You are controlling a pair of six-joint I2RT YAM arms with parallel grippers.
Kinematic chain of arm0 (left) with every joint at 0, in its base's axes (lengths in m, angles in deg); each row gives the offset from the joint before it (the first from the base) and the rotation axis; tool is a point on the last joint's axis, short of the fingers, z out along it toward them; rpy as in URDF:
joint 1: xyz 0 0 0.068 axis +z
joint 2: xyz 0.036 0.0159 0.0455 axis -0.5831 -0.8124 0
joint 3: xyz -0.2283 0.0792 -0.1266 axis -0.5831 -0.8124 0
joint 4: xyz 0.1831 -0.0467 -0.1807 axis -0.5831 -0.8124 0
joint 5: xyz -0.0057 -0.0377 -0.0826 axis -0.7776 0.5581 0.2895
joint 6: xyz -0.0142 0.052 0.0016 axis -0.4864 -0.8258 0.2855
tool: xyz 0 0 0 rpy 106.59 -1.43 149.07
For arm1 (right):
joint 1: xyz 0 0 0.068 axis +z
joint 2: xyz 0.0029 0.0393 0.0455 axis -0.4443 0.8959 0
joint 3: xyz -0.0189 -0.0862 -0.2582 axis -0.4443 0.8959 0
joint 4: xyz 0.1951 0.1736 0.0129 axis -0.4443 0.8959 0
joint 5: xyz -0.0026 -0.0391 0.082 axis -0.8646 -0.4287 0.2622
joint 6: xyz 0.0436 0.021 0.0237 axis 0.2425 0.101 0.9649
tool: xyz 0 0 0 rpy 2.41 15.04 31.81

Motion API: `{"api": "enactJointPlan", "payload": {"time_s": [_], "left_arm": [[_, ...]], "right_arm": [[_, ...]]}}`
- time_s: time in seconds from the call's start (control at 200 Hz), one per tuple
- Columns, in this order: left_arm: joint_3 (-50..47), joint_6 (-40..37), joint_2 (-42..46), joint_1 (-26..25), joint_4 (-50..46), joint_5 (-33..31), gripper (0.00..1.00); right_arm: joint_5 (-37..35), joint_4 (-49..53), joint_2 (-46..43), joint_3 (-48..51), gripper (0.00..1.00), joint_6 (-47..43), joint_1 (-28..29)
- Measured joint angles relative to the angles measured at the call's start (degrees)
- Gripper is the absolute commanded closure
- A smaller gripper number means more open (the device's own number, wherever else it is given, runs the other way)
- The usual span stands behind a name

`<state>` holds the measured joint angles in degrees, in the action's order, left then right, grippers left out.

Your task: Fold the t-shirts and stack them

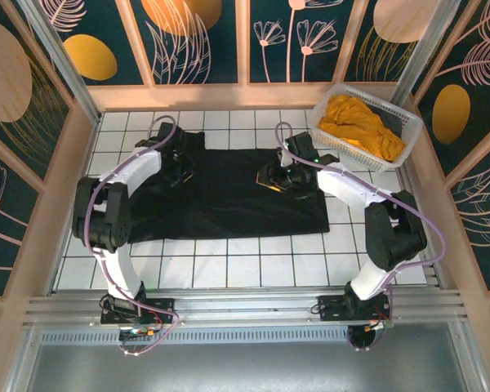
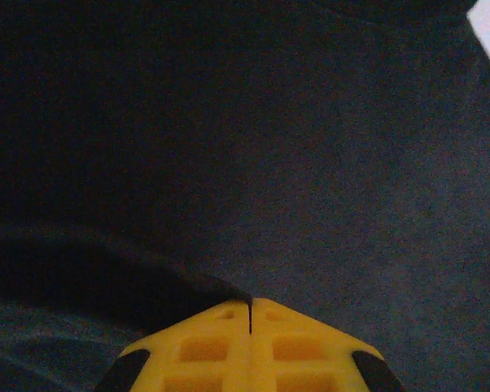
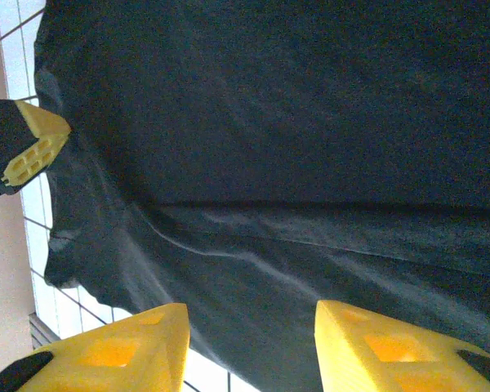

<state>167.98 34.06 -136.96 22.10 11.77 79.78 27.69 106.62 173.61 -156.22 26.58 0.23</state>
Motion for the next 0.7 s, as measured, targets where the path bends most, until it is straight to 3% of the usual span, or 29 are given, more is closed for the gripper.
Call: {"api": "enactJointPlan", "payload": {"time_s": [0.055,0.145,0.25,0.345,0.485,0.606,0.701], "left_arm": [[1.92,-2.54,-1.51,-0.68,-1.97,-0.63,0.96],[4.61,-6.14,-3.63,-1.33,-4.26,-1.51,0.61],[7.15,-9.07,-5.22,-1.84,-6.03,-2.34,0.45],[7.89,-10.47,-4.79,-1.99,-7.23,-4.90,0.46],[5.44,-10.05,0.35,-1.92,-7.76,-9.07,0.57],[-5.01,-7.67,10.14,0.72,-4.55,-8.17,0.71],[-15.56,-5.57,15.74,6.38,-1.33,-5.90,0.74]], "right_arm": [[0.00,0.00,0.02,0.00,0.55,0.00,-0.11],[0.20,0.00,0.07,0.00,0.55,0.00,-0.26],[0.42,0.00,0.20,0.00,0.55,0.00,-0.26],[0.39,0.02,0.39,0.00,0.55,0.00,-0.28],[-0.42,0.15,0.39,0.24,0.60,-0.02,-0.37],[-3.04,-0.28,-0.98,4.63,0.72,0.26,-1.73],[-5.75,0.15,-2.29,9.27,0.76,0.57,-4.31]]}}
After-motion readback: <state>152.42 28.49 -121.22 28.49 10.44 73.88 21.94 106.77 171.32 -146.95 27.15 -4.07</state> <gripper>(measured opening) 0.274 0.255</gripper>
